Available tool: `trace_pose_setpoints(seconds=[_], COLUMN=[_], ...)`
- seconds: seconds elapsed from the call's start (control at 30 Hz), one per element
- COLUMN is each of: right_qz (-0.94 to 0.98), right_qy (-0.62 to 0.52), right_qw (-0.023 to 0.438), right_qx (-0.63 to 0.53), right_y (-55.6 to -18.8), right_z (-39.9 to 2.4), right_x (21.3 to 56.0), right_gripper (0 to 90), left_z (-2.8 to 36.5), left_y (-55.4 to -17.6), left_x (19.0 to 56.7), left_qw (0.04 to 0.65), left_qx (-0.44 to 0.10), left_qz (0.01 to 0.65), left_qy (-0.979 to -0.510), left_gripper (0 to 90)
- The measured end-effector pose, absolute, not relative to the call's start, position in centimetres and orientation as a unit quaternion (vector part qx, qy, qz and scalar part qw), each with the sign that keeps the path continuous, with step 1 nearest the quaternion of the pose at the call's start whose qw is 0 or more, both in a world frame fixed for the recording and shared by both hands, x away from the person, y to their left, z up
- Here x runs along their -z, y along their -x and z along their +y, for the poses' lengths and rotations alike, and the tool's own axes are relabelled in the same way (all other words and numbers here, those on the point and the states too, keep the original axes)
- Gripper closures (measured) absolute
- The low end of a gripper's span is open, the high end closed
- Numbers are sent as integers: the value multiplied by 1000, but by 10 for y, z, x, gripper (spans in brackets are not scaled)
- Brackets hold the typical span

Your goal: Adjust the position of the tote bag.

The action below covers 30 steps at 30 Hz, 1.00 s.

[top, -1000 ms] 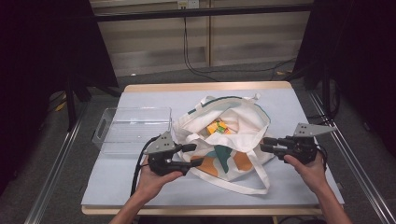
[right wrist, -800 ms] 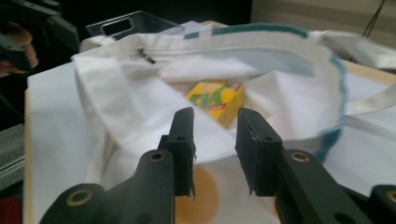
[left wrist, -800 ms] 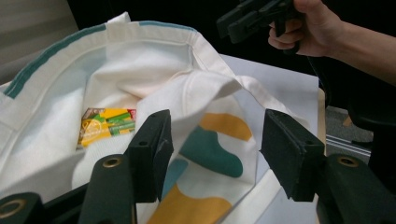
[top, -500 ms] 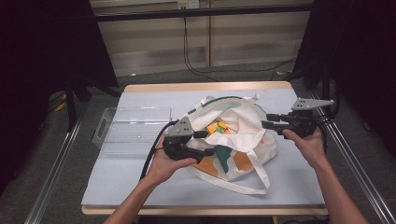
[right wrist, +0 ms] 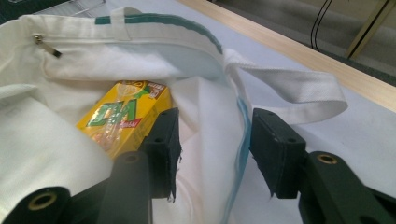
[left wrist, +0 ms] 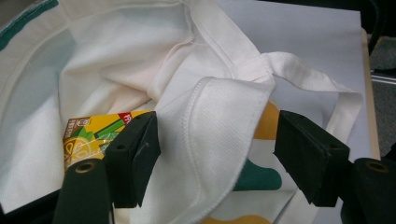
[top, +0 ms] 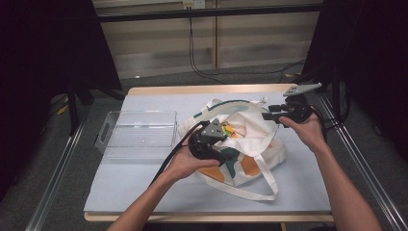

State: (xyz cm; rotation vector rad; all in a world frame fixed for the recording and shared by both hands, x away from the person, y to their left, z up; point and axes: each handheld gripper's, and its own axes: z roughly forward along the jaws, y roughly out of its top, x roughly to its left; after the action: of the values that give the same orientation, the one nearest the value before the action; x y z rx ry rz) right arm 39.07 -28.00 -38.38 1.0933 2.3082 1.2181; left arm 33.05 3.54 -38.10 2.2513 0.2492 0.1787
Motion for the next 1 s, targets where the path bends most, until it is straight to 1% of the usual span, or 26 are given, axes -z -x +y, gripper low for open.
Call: trace_pose_setpoints(seconds=[0.03,0.07,0.1,0.2,0.27,0.3,0.33,0.37,0.4,0.43,0.47,0.5,0.53,0.57,0.6,0.63,0.73,0.93,0.97,1.0], right_qz=[810,811,813,814,815,815,816,817,818,817,817,815,815,814,814,813,809,807,804,804], right_qy=[-384,-384,-385,-392,-396,-396,-396,-396,-395,-393,-393,-397,-397,-401,-401,-404,-407,-416,-423,-423], right_qw=[147,149,145,138,129,129,130,127,124,121,121,115,115,113,113,110,118,126,137,137], right_qx=[-418,-416,-413,-405,-403,-403,-401,-399,-400,-405,-405,-406,-406,-404,-404,-405,-407,-400,-395,-395], right_y=[-397,-399,-402,-408,-412,-412,-413,-415,-416,-419,-419,-422,-422,-427,-427,-432,-436,-444,-446,-446], right_z=[-278,-277,-275,-273,-272,-272,-270,-269,-268,-269,-269,-270,-270,-272,-272,-273,-273,-270,-266,-266], right_x=[386,388,390,397,402,402,404,405,405,406,406,407,407,407,407,406,408,416,419,419], right_gripper=[520,520,520,526,554,554,588,632,681,768,768,832,832,868,868,872,875,875,873,873], left_z=[35,35,32,30,28,28,29,31,32,34,35,37,38,38,38,39,42,42,38,38], left_y=[-335,-335,-338,-339,-339,-339,-339,-338,-337,-335,-332,-330,-327,-323,-320,-312,-302,-290,-285,-285], left_x=[381,381,384,386,386,386,386,387,387,388,389,391,393,395,398,403,411,421,421,421], left_qw=[418,418,402,394,388,388,384,382,379,378,376,376,375,372,367,359,366,374,370,370], left_qx=[-64,-64,-63,-68,-74,-74,-72,-68,-63,-54,-46,-34,-20,-11,-3,6,12,20,19,19], left_qz=[104,104,101,101,101,101,99,95,87,85,80,74,70,67,63,56,52,54,47,47], left_qy=[-900,-900,-908,-911,-913,-913,-915,-917,-919,-920,-922,-923,-924,-926,-928,-931,-929,-926,-928,-928], left_gripper=[305,304,304,312,412,499,499,578,687,737,737,779,779,823,823,851,871,875,874,874])
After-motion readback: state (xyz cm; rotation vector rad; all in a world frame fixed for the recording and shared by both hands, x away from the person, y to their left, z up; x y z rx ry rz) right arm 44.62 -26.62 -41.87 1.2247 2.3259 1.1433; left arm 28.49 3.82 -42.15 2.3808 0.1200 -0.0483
